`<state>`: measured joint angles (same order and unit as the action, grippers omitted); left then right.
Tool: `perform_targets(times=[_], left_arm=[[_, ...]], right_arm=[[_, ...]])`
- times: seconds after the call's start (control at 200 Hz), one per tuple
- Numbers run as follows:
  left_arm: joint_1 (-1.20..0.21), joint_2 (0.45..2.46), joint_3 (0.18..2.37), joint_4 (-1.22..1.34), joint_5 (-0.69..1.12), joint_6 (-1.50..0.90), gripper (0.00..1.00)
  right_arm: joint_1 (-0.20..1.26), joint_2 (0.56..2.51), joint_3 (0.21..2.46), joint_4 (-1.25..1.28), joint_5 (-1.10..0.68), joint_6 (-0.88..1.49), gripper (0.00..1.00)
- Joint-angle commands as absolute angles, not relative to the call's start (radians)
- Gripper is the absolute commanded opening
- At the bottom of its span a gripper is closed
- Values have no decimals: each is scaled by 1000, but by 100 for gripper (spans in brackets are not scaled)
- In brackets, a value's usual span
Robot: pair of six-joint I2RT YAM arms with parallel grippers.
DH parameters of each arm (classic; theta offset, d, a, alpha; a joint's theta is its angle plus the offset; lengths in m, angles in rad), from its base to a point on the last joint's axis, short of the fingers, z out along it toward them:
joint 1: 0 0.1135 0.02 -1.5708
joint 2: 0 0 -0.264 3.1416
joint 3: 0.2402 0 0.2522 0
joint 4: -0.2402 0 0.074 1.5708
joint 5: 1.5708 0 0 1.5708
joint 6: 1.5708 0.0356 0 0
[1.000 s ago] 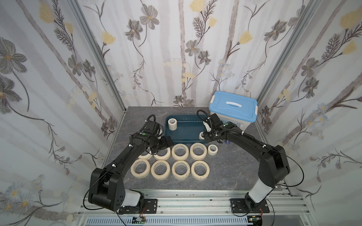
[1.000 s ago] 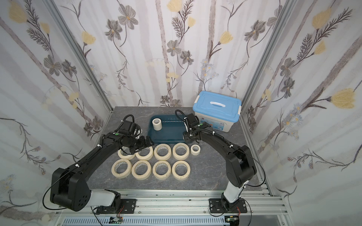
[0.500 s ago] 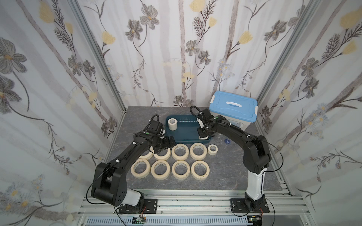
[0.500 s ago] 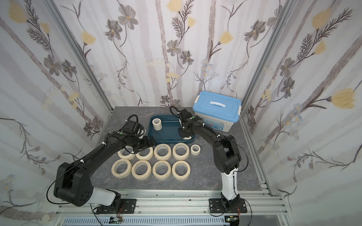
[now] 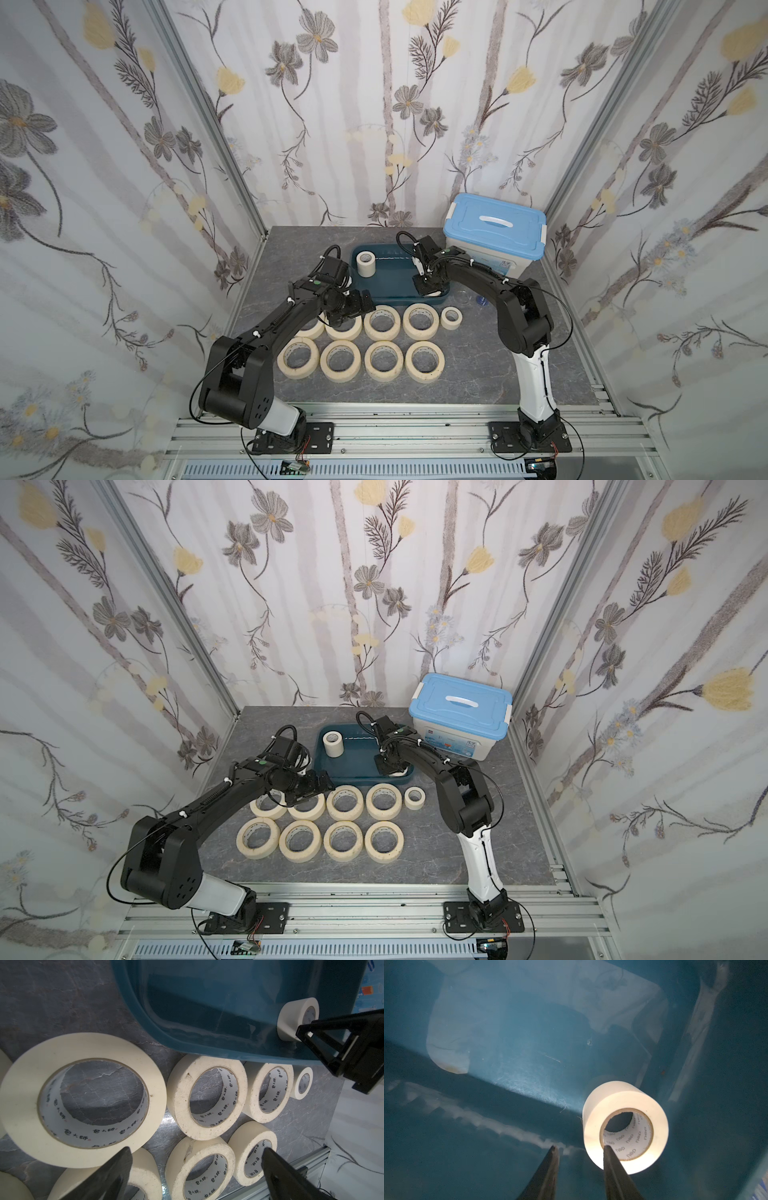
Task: Take out the art tape in the storage box
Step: Pick up the art tape from the storage box.
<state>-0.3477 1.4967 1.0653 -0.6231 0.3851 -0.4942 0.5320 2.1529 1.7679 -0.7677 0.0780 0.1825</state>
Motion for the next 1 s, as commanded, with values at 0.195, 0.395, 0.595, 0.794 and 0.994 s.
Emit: perform_targets(times=[0.195,0.395,0.595,0.794,0.994], left_arm=[[-347,1523,1083,-615,367,-483,100],[-347,1530,1087,-623,364,-479,100],[-347,1534,1092,-626,362,-477,100],[-347,1535,1099,-627,362,-478,100],[-347,1535,1103,-632,360,-477,100]], right_arm=[[531,2203,1789,-796,86,187,35],[528,2216,1795,-799,95,181,34],[526,2185,1804,-805,100,173,35],[526,2146,1816,-808,130,161,36],[525,2166,1819,-811,133,155,36]])
